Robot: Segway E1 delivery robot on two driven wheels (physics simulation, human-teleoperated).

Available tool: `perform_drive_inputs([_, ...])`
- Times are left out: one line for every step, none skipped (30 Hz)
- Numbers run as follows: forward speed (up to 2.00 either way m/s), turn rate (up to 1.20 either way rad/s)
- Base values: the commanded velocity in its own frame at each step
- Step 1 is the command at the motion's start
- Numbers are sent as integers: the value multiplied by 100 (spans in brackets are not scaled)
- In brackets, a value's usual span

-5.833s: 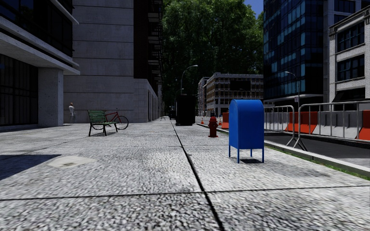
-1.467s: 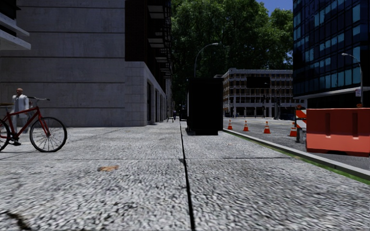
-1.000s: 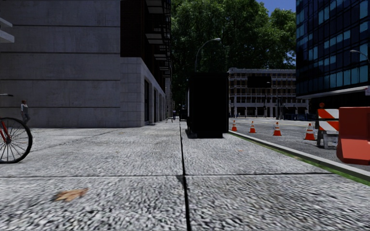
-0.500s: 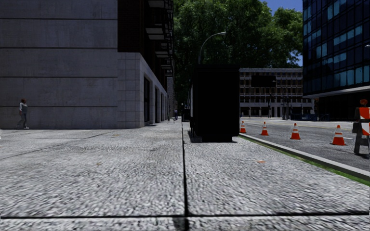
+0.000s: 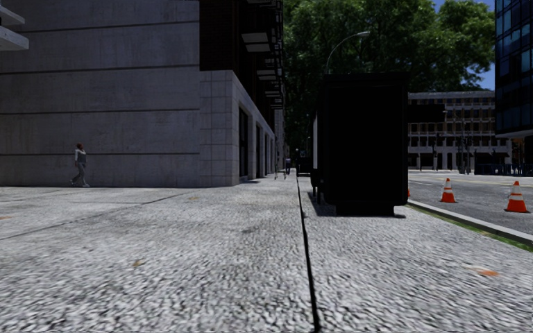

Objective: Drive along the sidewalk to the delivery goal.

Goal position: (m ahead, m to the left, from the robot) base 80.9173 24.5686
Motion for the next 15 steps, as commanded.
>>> perform_drive_inputs([197, 0])
perform_drive_inputs([197, 0])
perform_drive_inputs([197, 0])
perform_drive_inputs([197, 0])
perform_drive_inputs([197, 0])
perform_drive_inputs([197, 0])
perform_drive_inputs([197, 0])
perform_drive_inputs([197, 0])
perform_drive_inputs([197, 0])
perform_drive_inputs([197, 0])
perform_drive_inputs([197, 0])
perform_drive_inputs([197, 0])
perform_drive_inputs([197, 0])
perform_drive_inputs([197, 0])
perform_drive_inputs([197, 0])
